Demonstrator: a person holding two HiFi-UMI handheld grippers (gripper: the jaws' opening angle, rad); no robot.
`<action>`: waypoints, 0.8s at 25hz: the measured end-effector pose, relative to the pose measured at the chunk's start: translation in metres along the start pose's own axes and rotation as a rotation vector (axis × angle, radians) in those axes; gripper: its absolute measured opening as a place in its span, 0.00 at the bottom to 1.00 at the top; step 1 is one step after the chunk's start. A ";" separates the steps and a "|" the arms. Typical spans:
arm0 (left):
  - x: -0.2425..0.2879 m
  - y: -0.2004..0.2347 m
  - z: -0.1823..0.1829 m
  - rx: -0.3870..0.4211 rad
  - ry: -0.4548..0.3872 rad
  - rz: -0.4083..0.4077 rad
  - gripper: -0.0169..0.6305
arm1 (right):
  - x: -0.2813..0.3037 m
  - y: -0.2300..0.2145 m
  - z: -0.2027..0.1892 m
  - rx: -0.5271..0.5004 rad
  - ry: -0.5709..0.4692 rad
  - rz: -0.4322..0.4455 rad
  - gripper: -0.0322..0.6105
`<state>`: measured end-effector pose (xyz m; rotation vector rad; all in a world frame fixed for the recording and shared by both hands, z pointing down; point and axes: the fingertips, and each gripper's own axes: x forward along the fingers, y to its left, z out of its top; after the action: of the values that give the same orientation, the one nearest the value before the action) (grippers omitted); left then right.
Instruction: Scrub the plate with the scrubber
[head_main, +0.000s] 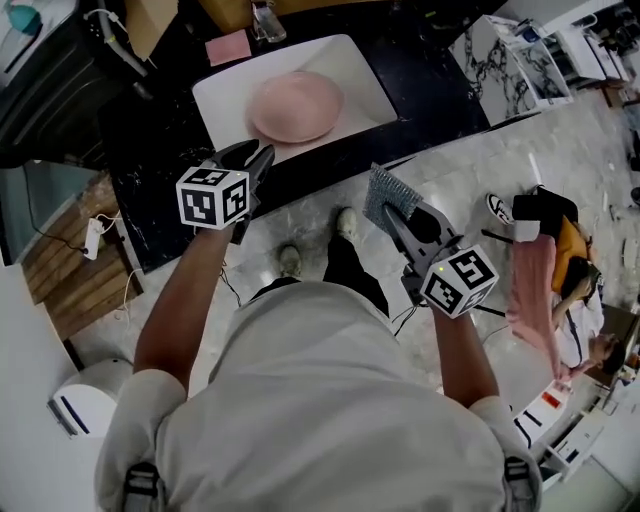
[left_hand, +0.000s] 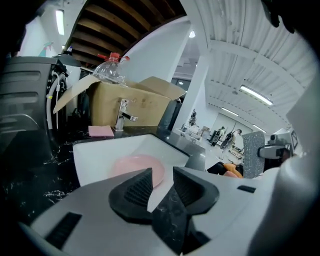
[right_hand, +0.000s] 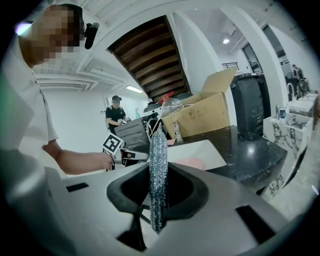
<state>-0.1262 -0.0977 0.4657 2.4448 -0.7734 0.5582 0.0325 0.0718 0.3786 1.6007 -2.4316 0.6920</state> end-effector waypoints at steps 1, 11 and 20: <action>0.008 0.006 0.000 -0.010 0.010 0.014 0.23 | 0.007 -0.006 0.003 -0.003 0.003 0.014 0.17; 0.090 0.082 -0.005 -0.108 0.153 0.229 0.23 | 0.075 -0.095 0.053 -0.100 0.059 0.195 0.17; 0.143 0.126 -0.016 -0.172 0.263 0.358 0.24 | 0.123 -0.155 0.080 -0.137 0.111 0.336 0.17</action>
<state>-0.0996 -0.2354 0.5956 2.0333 -1.1027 0.8866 0.1301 -0.1169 0.3987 1.0860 -2.6264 0.6241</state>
